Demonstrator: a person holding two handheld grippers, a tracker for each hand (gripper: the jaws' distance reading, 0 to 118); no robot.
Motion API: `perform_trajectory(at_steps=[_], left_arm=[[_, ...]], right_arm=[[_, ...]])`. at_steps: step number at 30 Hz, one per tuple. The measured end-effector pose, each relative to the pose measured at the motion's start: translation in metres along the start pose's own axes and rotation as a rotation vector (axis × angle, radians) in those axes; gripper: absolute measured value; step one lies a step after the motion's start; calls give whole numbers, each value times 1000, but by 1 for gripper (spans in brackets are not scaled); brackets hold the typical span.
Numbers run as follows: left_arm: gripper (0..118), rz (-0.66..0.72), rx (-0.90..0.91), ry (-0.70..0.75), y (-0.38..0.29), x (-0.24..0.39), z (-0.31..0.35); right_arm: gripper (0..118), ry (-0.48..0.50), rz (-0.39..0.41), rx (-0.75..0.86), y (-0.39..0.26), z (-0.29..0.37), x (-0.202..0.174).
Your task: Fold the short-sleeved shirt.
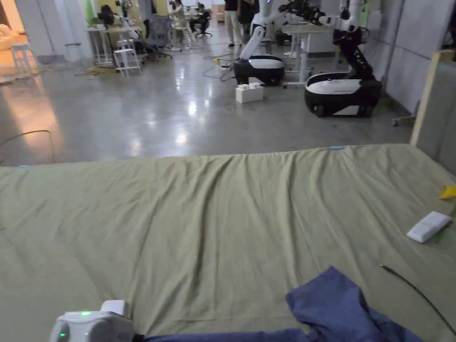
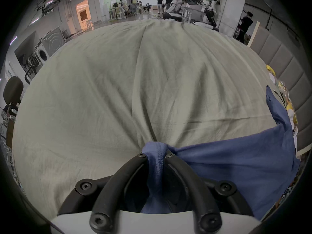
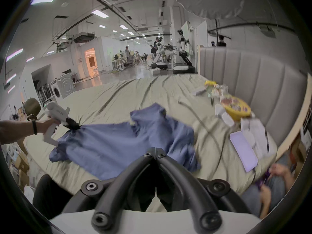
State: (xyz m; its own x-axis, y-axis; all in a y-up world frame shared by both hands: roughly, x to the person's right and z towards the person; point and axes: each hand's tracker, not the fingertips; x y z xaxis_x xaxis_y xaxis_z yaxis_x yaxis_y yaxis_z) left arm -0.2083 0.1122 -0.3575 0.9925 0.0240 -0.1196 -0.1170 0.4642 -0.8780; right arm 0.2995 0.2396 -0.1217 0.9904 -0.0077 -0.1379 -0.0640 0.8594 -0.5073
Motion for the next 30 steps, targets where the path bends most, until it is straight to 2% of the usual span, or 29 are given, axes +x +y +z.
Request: perform_trajectory(at_steps=[1,2,3,5,6,7,9,11,13,15,18,19,21,22,23,24,27,29,30], left_arm=[[12,-10,-11,2,1,2,-1],[12,-34,-21,8,2,4,-2],[12,-51,-27,13,4,4,-4],[12,-65,-35,22,5,7,-6],[12,-72,-37,24,4,8,-6],[12,-86,-40,25,5,8,-6],[12,-94,-51,22,9,7,-7],[12,-76,-73,1,11,6,-2],[11,-48,-82,-17,12,3,-1],[11,-37,-79,-26,11,2,0],[11,-37,-65,-30,7,3,2],[11,-38,-60,-31,7,3,3],[11,-43,-46,-31,3,4,5],[11,-49,-39,-30,2,5,6],[11,-55,-29,-25,1,5,6],[11,-71,-16,-18,0,6,6],[10,-78,7,-18,-1,1,9],[9,-98,64,-63,-4,-11,27],[9,-56,142,-103,-9,-17,44]], right_arm=[[1,-3,31,4,19,-15,8],[1,12,23,-52,36,-36,20],[8,28,10,-118,50,-54,29],[59,69,25,-261,78,-107,43],[80,78,39,-302,84,-130,49],[91,87,65,-332,90,-154,52],[90,90,133,-386,97,-197,53],[90,34,179,-466,96,-242,57],[90,-13,210,-533,92,-281,61],[85,-64,245,-591,84,-308,66],[77,-65,258,-634,70,-331,65],[66,-45,244,-660,65,-333,64],[41,-3,174,-609,65,-324,61],[11,-5,196,-593,63,-318,57],[3,15,220,-573,61,-313,53],[3,54,234,-577,57,-311,48],[3,12,263,-565,54,-304,39],[3,14,181,-509,62,-284,45],[3,21,174,-444,69,-266,46]])
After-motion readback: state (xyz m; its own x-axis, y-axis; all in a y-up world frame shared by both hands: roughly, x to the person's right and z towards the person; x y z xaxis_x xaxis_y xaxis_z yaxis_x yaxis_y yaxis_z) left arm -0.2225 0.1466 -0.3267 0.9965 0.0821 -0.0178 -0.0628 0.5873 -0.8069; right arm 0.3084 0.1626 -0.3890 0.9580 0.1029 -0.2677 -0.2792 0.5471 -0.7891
